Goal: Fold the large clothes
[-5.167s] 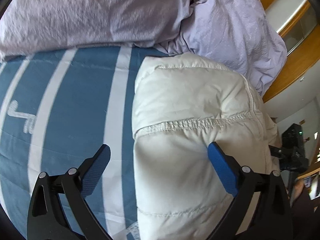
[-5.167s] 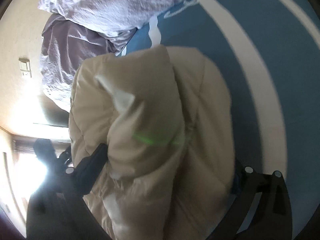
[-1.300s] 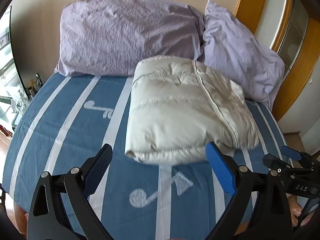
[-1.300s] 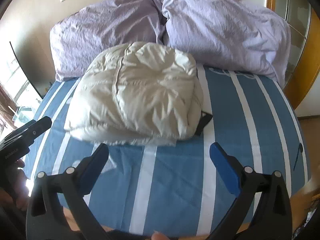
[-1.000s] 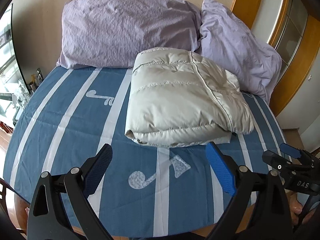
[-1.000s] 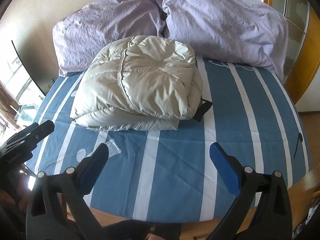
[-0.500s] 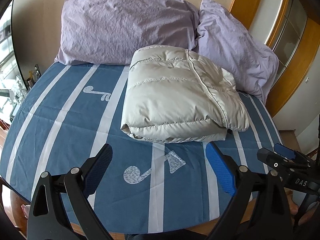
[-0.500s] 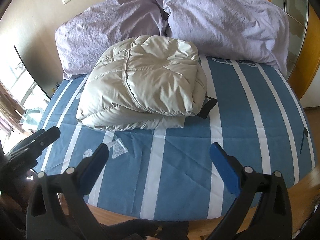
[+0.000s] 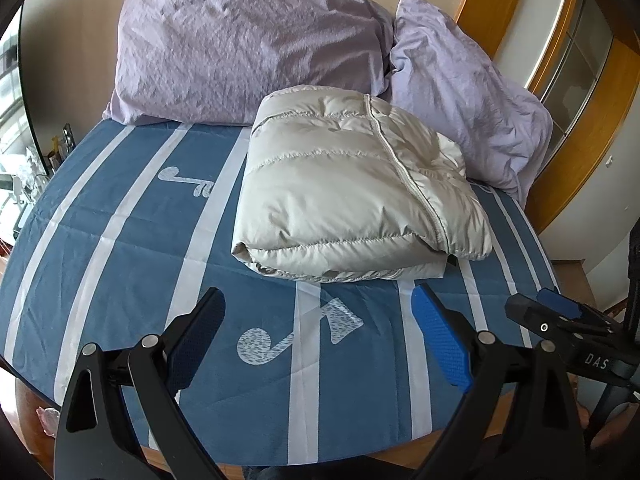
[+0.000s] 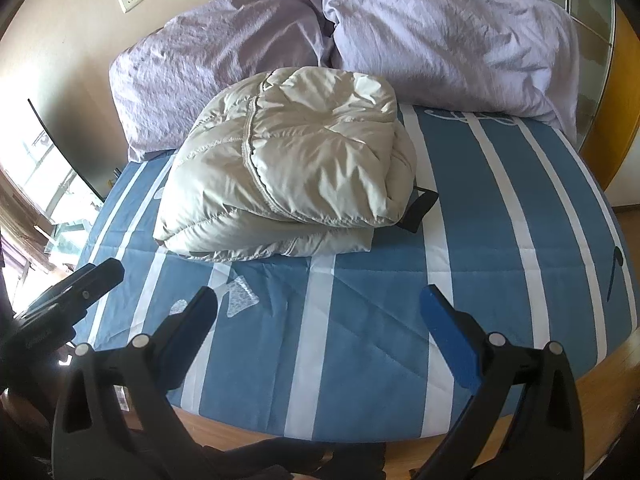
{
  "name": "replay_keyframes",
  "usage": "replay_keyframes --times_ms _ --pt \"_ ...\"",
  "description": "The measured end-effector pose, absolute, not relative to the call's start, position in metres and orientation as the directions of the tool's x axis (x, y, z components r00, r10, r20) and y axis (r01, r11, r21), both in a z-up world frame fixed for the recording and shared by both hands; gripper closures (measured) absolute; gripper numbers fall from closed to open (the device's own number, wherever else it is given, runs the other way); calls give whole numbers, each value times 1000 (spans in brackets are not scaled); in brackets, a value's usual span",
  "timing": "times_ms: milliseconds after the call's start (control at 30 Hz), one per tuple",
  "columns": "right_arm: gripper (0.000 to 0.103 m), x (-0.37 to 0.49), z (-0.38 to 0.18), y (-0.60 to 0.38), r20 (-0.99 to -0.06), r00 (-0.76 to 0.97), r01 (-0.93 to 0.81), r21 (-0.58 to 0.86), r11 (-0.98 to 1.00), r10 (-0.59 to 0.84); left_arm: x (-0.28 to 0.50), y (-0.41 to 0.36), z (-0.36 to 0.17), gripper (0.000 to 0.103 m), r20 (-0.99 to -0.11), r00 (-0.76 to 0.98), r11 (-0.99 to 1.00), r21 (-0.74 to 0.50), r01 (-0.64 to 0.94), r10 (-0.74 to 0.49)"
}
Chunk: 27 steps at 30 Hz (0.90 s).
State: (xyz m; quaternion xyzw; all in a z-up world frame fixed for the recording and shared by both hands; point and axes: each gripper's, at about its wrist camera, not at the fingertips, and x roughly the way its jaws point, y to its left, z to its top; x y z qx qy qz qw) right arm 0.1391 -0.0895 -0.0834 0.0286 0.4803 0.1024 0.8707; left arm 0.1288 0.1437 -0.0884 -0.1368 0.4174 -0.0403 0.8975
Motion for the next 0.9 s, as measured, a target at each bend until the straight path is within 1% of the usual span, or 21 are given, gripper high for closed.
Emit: replay_keyframes --times_ms 900 --pt "2 142 -88 -89 -832 509 -149 169 974 222 131 139 -89 8 -733 652 957 -286 -38 -193"
